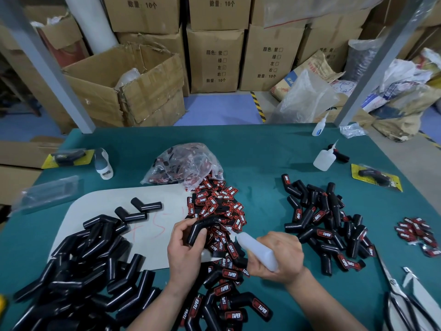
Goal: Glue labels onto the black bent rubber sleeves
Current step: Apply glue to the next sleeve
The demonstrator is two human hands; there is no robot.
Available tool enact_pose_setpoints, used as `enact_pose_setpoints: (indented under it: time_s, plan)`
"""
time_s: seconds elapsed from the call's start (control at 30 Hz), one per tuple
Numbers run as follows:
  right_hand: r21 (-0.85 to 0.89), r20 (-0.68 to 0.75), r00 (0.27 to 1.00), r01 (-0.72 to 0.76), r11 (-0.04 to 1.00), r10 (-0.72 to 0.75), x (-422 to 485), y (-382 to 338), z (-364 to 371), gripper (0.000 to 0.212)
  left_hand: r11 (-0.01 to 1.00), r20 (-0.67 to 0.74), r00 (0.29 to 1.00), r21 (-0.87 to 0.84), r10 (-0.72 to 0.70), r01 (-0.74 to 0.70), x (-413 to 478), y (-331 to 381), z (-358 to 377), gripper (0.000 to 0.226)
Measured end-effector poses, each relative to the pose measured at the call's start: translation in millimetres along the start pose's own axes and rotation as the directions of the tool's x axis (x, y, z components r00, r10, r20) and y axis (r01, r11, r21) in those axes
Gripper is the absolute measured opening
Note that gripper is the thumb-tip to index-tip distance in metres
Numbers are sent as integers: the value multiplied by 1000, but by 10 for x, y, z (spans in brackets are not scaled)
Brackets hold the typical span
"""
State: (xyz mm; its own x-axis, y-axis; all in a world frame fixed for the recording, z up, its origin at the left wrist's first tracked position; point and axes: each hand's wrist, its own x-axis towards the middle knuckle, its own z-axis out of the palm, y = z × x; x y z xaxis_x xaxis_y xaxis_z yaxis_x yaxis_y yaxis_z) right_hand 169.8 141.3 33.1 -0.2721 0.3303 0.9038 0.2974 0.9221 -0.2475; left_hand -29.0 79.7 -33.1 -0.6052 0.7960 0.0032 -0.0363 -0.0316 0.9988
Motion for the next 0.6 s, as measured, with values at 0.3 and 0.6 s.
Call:
enact_pose_setpoints:
  time_s: [0.3, 0.6]
  plan:
    - [-29, 24, 1000, 20, 999, -19, -8, 8, 3, 22, 1000, 13, 1000, -19, -2, 2, -17, 40, 3, 40]
    - [-35, 21, 1000, 11, 999, -10, 3, 7, -3, 22, 1000, 4, 1000, -19, 2, -2, -21, 70, 21, 42]
